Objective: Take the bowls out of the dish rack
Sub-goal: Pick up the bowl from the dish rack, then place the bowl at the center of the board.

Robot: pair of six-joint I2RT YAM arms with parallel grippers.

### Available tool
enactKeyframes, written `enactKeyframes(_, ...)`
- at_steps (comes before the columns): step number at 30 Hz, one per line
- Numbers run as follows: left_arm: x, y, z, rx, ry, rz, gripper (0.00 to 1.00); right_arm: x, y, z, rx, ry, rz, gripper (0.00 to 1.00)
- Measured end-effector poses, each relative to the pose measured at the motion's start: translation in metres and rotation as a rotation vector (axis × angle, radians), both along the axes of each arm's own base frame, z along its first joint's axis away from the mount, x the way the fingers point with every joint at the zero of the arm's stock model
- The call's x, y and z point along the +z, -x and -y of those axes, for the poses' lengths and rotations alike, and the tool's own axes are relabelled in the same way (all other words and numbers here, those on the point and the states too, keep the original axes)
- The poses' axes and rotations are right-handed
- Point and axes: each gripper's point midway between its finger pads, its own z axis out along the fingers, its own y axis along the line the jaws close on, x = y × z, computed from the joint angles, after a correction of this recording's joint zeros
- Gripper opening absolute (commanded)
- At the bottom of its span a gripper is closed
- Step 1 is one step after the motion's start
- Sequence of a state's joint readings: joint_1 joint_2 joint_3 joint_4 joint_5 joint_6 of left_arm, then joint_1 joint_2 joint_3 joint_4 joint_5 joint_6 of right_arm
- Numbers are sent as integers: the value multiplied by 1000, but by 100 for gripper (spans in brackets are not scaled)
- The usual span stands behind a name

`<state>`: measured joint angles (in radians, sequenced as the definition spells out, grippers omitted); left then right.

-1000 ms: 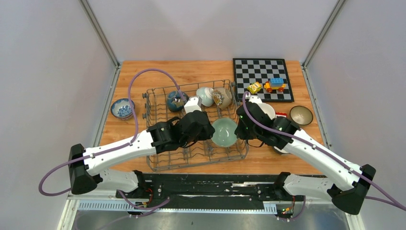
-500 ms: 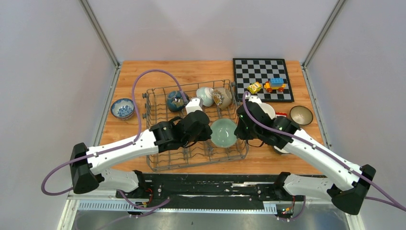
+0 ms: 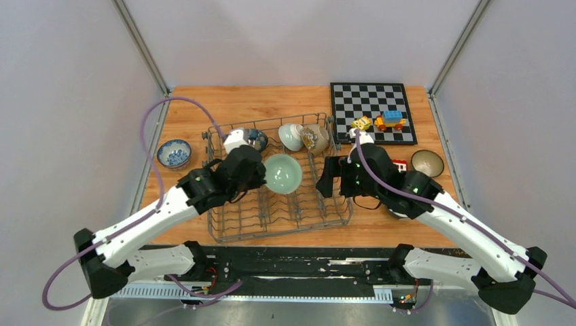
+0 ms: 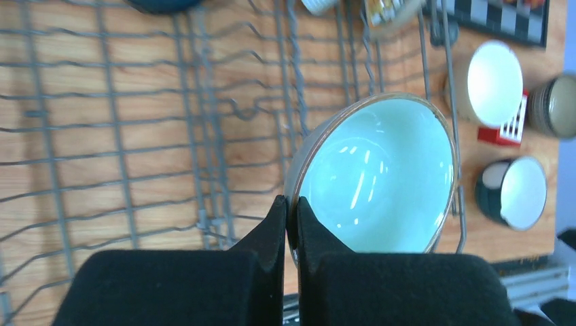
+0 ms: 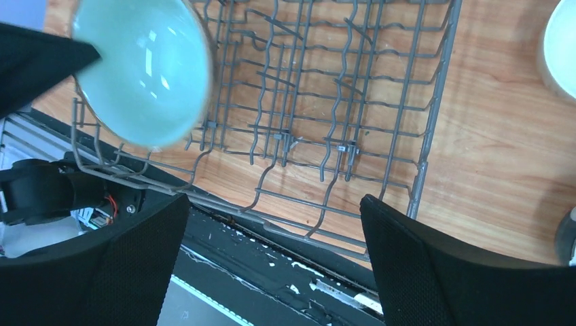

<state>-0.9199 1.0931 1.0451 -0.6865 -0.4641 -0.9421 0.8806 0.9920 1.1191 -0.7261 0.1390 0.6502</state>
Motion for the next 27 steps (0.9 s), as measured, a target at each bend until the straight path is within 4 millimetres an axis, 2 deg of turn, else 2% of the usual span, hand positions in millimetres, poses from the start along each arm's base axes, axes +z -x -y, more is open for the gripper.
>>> enactKeyframes(2, 12, -4, -22, 51, 6, 26, 0, 9, 2, 4, 9, -17, 31, 99)
enactKeyframes(8, 51, -17, -108, 282, -10, 105, 0, 24, 5, 11, 23, -44, 94, 99)
enactKeyframes(11, 64, -16, -163, 446, -42, 130, 0, 19, 5, 13, 30, -31, 100, 99)
enactKeyframes(15, 69, -3, -227, 660, -86, 134, 0, 1, 8, 14, 45, 1, 79, 99)
enactKeyframes(18, 57, 4, -248, 753, -103, 114, 0, -8, 10, 13, 67, 13, 64, 99)
enactKeyframes(23, 3, 13, -274, 910, -96, -16, 0, -22, 21, 6, 125, -15, 31, 98)
enactKeyframes(27, -26, 32, -295, 1063, -60, -33, 0, -43, 37, 2, 175, -49, -25, 98)
